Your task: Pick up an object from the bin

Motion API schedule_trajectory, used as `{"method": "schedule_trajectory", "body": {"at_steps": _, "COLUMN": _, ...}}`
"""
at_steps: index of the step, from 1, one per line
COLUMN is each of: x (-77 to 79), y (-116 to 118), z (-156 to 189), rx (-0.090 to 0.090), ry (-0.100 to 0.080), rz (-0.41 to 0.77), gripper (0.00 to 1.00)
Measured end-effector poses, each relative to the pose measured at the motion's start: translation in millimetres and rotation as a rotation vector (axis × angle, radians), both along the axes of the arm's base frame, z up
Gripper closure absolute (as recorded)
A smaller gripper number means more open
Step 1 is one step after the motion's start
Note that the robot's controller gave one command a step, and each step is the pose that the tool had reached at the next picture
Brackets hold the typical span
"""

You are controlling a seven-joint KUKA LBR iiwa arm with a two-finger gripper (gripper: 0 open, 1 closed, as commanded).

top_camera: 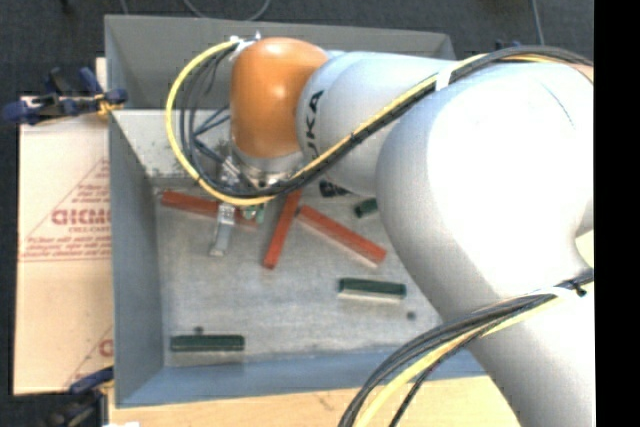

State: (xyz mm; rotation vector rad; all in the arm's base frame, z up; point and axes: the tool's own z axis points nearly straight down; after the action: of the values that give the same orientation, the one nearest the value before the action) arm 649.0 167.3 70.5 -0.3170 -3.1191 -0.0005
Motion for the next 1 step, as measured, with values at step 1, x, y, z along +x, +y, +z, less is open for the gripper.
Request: {"method": "schedule_trajectory", "body": {"at_steps": 1, "x": 0.0, "y": -0.3, "z": 0.4, "rx": 0.0, "ry": 0.0, "rz": -0.003, "gripper": 0.0}}
